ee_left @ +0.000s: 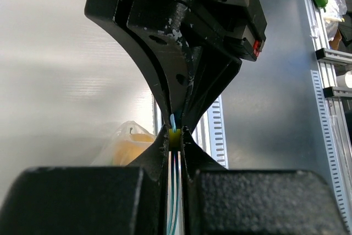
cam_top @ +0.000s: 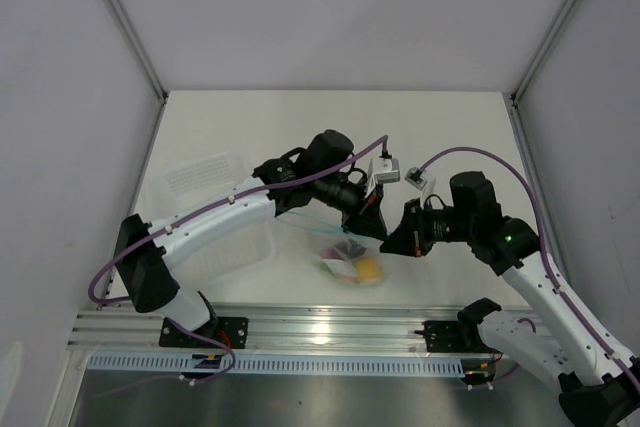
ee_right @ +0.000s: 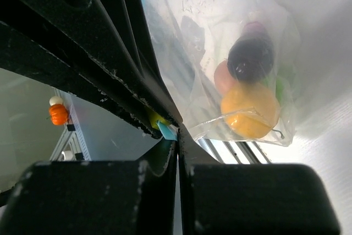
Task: Place the food in the zip-top bag and seal the zipper
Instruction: Zip the zipper food storage bag at the center of the board.
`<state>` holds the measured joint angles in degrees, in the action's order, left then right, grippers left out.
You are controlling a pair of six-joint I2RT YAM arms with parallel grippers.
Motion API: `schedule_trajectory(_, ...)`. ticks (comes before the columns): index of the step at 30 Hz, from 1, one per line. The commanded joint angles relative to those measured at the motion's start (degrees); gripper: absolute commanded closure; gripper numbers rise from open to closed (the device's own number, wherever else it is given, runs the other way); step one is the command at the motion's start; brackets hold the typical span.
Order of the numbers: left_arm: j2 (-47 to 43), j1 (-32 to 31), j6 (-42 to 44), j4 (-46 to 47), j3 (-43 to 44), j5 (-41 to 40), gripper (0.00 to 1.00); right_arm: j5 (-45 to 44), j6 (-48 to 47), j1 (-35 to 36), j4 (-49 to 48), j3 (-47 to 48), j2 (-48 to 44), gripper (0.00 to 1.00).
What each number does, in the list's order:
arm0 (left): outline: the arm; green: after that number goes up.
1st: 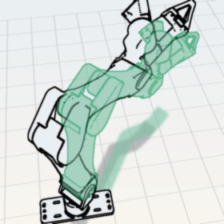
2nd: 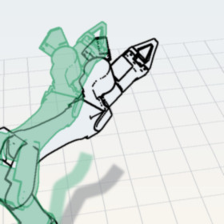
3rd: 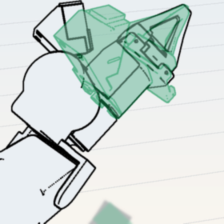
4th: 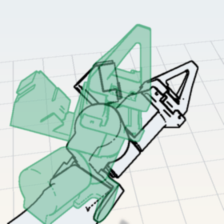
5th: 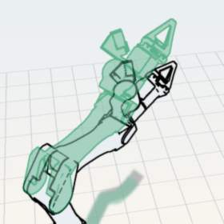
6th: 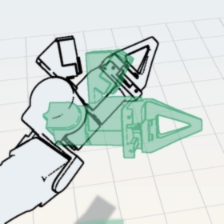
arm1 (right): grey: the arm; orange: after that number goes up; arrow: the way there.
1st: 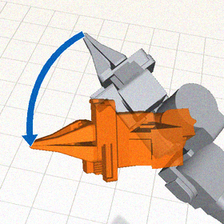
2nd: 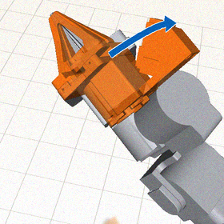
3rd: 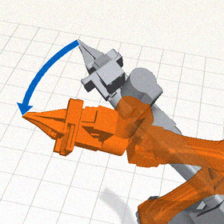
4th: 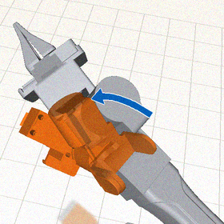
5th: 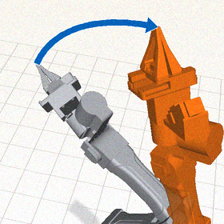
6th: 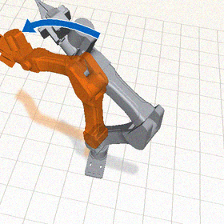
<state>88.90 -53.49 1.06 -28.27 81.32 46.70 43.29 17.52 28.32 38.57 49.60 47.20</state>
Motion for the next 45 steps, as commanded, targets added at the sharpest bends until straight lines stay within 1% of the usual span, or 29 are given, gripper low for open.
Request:
schedule_trajectory(1,0.1,0.1,0.9,-1.4,0.7,1.6,0.99,-2.1,0.1,-0.4,-3.5,2.8,-0.4,1.00)
schedule_trajectory(2,0.1,0.1,0.9,-1.7,0.5,1.0,0.99,-4.3,1.6,-0.4,-4.3,2.3,-0.9,1.00)
schedule_trajectory(4,-0.2,0.3,0.8,-2.7,0.3,-0.5,0.99,-5.8,3.3,-0.5,-5.4,1.4,-1.6,1.00)
schedule_trajectory(5,-0.2,0.3,0.9,-3.4,0.4,-2.6,0.99,-6.9,4.9,-0.5,-6.6,0.2,-1.9,1.00)
schedule_trajectory(8,-0.4,0.5,1.2,-6.3,1.0,-4.6,0.99,-10.0,6.7,-0.5,-8.2,-1.3,-3.5,1.00)
schedule_trajectory(16,-2.4,0.8,3.1,-10.8,1.7,-7.4,0.99,-12.9,8.9,-0.9,-9.6,-3.6,-5.2,1.00)
schedule_trajectory(20,-3.2,1.0,2.3,-10.0,1.4,-6.9,0.99,-12.4,9.0,-1.1,-10.4,-3.9,-5.5,1.00)
schedule_trajectory(21,-3.1,1.0,1.8,-9.6,1.6,-6.5,0.99,-11.3,8.2,-1.1,-10.6,-3.9,-5.3,1.00)
schedule_trajectory(22,-3.0,1.1,1.0,-9.2,1.6,-5.9,0.99,-8.0,7.3,-1.1,-10.4,-3.8,-4.9,1.00)
schedule_trajectory(24,-2.9,1.2,0.1,-7.9,1.6,-5.3,0.99,-4.8,3.1,-1.1,-8.3,-2.5,-3.2,1.00)
schedule_trajectory(25,-2.9,1.3,-0.5,-7.3,2.1,-4.9,0.99,-3.7,2.0,-1.1,-7.5,-2.0,-3.0,0.95)
schedule_trajectory(26,-2.8,1.3,-0.6,-6.9,2.1,-4.0,0.99,-2.8,0.6,-1.1,-6.8,-1.4,-3.3,0.79)
schedule_trajectory(27,-2.8,1.5,-2.3,-6.3,2.2,-3.5,0.99,-2.8,0.2,-1.1,-6.8,-1.4,-3.3,0.73)
schedule_trajectory(28,-2.9,1.5,-2.9,-5.4,2.3,-2.7,0.99,-2.6,0.1,-1.1,-6.8,-1.4,-4.0,0.71)
schedule_trajectory(36,-2.8,2.2,-4.0,-4.0,2.4,0.2,0.99,6.5,0.6,-1.1,-10.5,-1.7,-1.9,0.68)
schedule_trajectory(45,-3.4,3.3,-4.2,-3.7,2.2,1.3,0.99,9.4,0.7,-1.1,-12.7,-2.6,-0.4,0.66)
